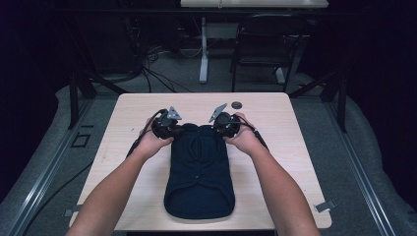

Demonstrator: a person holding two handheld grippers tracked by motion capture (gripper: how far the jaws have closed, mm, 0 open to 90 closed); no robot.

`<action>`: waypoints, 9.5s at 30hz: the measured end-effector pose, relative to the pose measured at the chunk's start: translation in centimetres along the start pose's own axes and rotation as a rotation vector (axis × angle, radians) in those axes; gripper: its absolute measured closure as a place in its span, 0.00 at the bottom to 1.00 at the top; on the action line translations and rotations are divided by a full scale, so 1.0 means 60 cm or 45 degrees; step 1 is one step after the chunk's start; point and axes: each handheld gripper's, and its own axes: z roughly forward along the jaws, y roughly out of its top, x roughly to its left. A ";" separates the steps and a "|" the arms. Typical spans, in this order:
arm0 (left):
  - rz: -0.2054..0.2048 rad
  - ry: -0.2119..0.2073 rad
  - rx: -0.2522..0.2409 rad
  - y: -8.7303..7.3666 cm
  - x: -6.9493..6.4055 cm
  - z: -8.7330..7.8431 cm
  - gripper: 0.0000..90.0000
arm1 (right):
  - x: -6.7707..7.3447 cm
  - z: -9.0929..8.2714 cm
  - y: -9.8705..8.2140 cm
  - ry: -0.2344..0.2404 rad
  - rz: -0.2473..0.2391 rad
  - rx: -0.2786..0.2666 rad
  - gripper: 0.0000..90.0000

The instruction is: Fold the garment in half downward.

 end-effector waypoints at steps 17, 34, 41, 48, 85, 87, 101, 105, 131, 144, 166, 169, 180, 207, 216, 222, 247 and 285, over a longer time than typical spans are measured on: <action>0.063 0.108 -0.075 0.052 0.014 -0.058 0.87 | -0.016 -0.062 0.034 -0.103 -0.043 -0.090 0.92; 0.165 0.291 -0.186 0.069 0.000 -0.101 0.87 | -0.017 -0.116 0.064 -0.306 -0.110 -0.225 0.92; 0.174 0.256 -0.145 0.042 -0.013 -0.077 0.87 | 0.001 -0.087 0.042 -0.270 -0.136 -0.177 0.92; 0.183 0.243 -0.137 0.042 -0.013 -0.075 0.87 | 0.005 -0.082 0.030 -0.236 -0.129 -0.187 0.92; 0.256 0.288 -0.190 -0.004 -0.069 -0.084 0.87 | 0.059 -0.093 -0.013 -0.249 -0.162 -0.255 0.91; 0.264 0.277 -0.194 -0.008 -0.078 -0.087 0.87 | 0.064 -0.095 -0.018 -0.248 -0.170 -0.252 0.91; 0.278 0.124 -0.153 -0.037 -0.107 -0.104 0.86 | 0.110 -0.116 -0.043 -0.144 -0.158 -0.225 0.91; 0.276 0.073 -0.155 -0.052 -0.114 -0.111 0.86 | 0.131 -0.119 -0.052 -0.103 -0.160 -0.200 0.91; 0.246 -0.148 -0.087 -0.156 -0.184 -0.098 0.80 | 0.235 -0.096 -0.131 0.105 -0.116 -0.143 0.92; 0.213 -0.223 -0.103 -0.189 -0.195 -0.098 0.74 | 0.265 -0.087 -0.150 0.168 -0.078 -0.165 0.91; 0.114 -0.185 -0.168 -0.200 -0.189 -0.121 0.62 | 0.262 -0.109 -0.177 0.128 0.058 -0.268 0.79; 0.129 -0.189 -0.167 -0.198 -0.193 -0.119 0.62 | 0.266 -0.104 -0.177 0.097 0.061 -0.269 0.74; 0.167 -0.235 -0.123 -0.203 -0.203 -0.109 0.68 | 0.266 -0.101 -0.181 0.103 0.065 -0.284 0.80; 0.025 -0.149 -0.091 -0.200 -0.185 -0.066 0.69 | 0.234 -0.048 -0.194 0.103 0.174 -0.226 0.85; -0.054 -0.164 -0.124 -0.207 -0.181 -0.073 0.67 | 0.232 -0.054 -0.195 0.112 0.193 -0.246 0.84; -0.065 -0.169 -0.137 -0.208 -0.180 -0.077 0.66 | 0.232 -0.060 -0.196 0.107 0.213 -0.253 0.83; -0.264 -0.069 -0.231 -0.240 -0.140 -0.138 0.62 | 0.223 -0.124 -0.210 0.049 0.233 -0.286 0.74; -0.311 -0.005 -0.175 -0.283 -0.127 -0.124 0.59 | 0.196 -0.102 -0.281 -0.068 0.485 -0.305 0.61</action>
